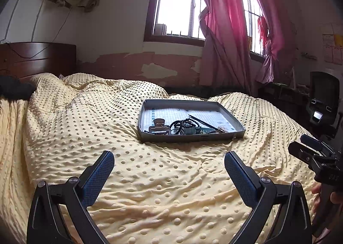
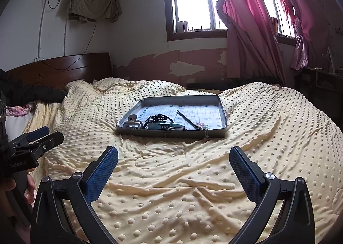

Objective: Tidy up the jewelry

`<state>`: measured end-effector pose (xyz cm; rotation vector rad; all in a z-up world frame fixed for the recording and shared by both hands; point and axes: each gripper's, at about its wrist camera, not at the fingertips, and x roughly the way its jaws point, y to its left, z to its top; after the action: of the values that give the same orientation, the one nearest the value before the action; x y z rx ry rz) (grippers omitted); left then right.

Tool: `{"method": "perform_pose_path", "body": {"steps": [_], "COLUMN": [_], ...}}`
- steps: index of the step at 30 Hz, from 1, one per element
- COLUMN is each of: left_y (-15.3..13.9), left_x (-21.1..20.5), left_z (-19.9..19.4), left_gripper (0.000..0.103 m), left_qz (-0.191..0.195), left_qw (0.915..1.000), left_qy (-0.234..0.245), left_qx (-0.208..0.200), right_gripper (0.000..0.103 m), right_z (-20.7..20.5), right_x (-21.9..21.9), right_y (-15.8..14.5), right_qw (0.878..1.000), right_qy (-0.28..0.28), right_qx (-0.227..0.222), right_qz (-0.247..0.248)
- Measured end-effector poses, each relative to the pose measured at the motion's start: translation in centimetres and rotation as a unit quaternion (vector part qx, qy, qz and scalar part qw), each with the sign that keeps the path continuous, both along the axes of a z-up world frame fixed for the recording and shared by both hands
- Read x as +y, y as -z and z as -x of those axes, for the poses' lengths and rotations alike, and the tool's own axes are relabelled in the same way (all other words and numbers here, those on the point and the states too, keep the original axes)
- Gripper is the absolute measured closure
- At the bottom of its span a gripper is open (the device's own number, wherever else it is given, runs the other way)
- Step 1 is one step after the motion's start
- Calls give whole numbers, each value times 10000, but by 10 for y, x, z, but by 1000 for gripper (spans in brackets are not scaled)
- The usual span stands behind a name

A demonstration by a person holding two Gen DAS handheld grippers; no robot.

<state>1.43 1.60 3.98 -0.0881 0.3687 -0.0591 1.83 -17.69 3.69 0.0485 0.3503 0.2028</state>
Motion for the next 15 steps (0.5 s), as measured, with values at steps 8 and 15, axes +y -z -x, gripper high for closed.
{"method": "perform_pose_path", "body": {"steps": [8,15], "left_y": [1,3], "left_x": [0,-2], "left_z": [0,2], "left_gripper": [0,0], "left_qz": [5,-39], "left_qw": [10000,10000], "left_qy": [-9,-21], "left_qx": [8,1], "right_gripper": [1,1], "right_z": [0,0], "right_x": [-1,-1], "right_y": [0,1], "right_qw": [10000,10000], "right_qy": [6,4], "right_qx": [15,20], "right_qz": [-29,-38]}}
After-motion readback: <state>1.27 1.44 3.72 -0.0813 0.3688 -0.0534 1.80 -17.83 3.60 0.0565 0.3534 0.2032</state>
